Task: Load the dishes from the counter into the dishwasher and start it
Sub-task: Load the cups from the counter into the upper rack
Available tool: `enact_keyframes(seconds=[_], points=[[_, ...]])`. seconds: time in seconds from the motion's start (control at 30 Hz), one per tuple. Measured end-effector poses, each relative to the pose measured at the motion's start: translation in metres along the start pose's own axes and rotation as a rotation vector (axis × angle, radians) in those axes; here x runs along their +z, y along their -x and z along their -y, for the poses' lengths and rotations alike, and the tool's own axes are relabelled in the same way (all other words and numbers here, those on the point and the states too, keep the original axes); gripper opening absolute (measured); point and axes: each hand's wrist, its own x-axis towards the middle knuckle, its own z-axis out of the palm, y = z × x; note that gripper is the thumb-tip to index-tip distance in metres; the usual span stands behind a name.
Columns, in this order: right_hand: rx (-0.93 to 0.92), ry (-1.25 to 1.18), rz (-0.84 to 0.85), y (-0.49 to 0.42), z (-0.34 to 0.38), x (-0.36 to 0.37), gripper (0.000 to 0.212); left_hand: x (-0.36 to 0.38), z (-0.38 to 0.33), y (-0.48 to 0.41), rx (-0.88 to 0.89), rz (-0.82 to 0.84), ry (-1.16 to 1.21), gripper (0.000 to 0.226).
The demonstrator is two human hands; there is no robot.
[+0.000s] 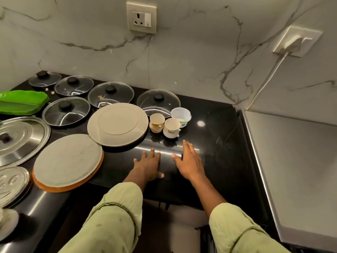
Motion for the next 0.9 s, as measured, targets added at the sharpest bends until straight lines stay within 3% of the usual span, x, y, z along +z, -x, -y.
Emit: enact_keyframes(seconds=[0.2, 0.4, 0.63, 0.9], points=[[0.074, -0.247, 0.015, -0.063, -0.004, 0.014, 0.092, -0.022, -0.010, -0.025, -0.057, 0.153, 0.055, 0.108], [0.086, -0.528, -0.118, -0.103, 0.000, 0.031, 0.092, -0.023, -0.010, -0.031, -0.093, 0.185, 0.063, 0.107], [0.042, -0.548, -0.251, -0.120, 0.007, 0.041, 0.085, -0.025, -0.011, -0.031, -0.092, 0.210, 0.058, 0.106], [0.028, -0.571, -0.261, -0.106, -0.001, 0.035, 0.080, -0.026, -0.010, -0.032, -0.098, 0.196, 0.070, 0.106]])
